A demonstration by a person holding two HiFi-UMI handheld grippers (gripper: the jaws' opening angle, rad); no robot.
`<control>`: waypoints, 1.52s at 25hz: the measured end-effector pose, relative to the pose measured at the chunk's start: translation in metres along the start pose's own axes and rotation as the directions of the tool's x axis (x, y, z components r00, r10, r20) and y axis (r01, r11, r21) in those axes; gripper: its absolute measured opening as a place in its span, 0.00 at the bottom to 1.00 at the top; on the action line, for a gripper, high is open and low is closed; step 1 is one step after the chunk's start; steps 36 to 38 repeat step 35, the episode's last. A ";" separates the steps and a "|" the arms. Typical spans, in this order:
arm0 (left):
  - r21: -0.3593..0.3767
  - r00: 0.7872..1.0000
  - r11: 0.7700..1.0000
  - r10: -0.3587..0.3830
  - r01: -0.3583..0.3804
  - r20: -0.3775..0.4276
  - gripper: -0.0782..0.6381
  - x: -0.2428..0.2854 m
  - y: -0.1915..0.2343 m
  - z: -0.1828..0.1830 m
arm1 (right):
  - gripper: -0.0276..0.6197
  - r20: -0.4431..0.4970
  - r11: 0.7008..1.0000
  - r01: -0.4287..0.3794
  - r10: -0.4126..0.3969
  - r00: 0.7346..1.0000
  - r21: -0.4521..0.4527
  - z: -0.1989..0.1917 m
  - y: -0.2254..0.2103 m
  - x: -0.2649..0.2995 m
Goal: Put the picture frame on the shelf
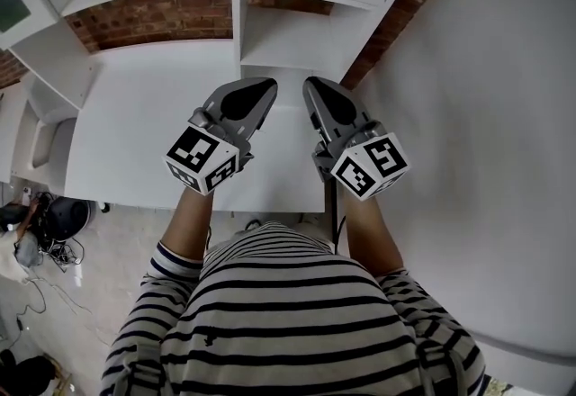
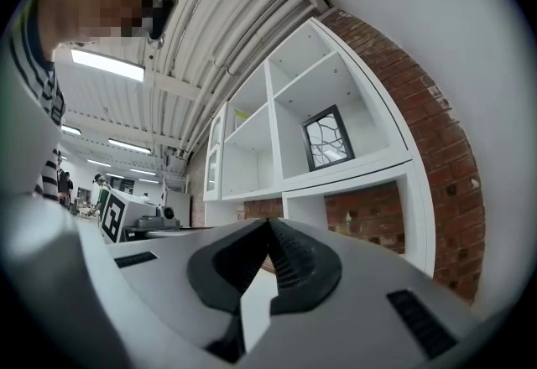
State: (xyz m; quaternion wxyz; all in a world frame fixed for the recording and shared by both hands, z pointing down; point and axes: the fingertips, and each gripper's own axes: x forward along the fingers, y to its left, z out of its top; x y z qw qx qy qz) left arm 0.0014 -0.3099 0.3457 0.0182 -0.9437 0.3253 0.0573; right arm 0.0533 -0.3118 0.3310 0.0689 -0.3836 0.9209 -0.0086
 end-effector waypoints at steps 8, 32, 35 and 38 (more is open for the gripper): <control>-0.038 1.000 0.999 -0.012 0.012 -0.014 0.12 -0.015 -0.012 -0.020 | 0.05 -0.059 1.000 -0.006 0.005 0.998 -0.017 -0.022 0.019 -0.009; -0.051 1.000 0.998 -0.027 0.027 0.008 0.12 -0.016 -0.018 -0.015 | 0.05 -0.061 0.999 -0.010 0.007 0.998 -0.038 -0.016 0.025 -0.012; -0.052 1.000 0.998 -0.030 0.030 0.006 0.12 -0.014 -0.019 -0.015 | 0.05 -0.062 0.999 -0.017 0.014 0.998 -0.037 -0.016 0.025 -0.012; -0.052 1.000 0.998 -0.030 0.030 0.006 0.12 -0.014 -0.019 -0.015 | 0.05 -0.062 0.999 -0.017 0.014 0.998 -0.037 -0.016 0.025 -0.012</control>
